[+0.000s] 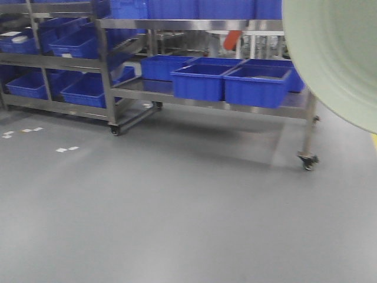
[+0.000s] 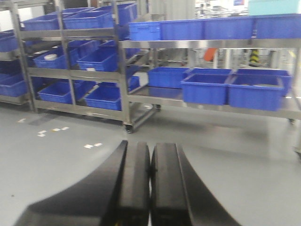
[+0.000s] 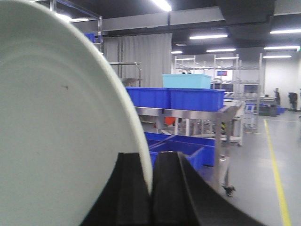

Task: Place green plate on second shelf with right arm
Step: 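Drive across the floor toward the shelf rack of blue bins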

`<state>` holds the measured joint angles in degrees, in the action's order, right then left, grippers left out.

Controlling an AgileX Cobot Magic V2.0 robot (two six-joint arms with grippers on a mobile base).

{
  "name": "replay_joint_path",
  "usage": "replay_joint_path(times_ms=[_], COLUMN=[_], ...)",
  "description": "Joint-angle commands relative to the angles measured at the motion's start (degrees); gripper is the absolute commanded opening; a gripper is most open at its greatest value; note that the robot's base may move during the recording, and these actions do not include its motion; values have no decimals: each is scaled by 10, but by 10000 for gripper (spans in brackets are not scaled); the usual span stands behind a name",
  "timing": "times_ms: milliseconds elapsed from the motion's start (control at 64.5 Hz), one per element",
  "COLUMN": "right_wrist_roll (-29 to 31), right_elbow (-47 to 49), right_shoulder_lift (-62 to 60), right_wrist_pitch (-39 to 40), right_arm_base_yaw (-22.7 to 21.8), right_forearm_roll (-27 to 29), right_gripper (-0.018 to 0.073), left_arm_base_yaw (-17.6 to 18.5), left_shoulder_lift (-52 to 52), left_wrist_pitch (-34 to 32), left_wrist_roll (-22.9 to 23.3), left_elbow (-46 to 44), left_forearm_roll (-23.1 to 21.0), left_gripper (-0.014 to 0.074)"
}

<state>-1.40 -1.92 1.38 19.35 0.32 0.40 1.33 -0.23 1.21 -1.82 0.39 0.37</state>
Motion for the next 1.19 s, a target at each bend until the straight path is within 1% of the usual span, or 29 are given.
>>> replay_joint_path(times_ms=[0,1178], right_wrist_roll=[1,1], right_elbow=[14,14], right_shoulder_lift=[6,7], right_wrist_pitch=[61,57], right_arm_base_yaw=[-3,-3], right_forearm_roll=[5,5], right_gripper=[56,56], left_arm_base_yaw=[2,2], left_shoulder_lift=[-11,-10], left_wrist_pitch=[-50,-50], left_wrist_roll=[3,3], left_elbow=[23,23], left_forearm_roll=[-4,-4], left_gripper=[130,130])
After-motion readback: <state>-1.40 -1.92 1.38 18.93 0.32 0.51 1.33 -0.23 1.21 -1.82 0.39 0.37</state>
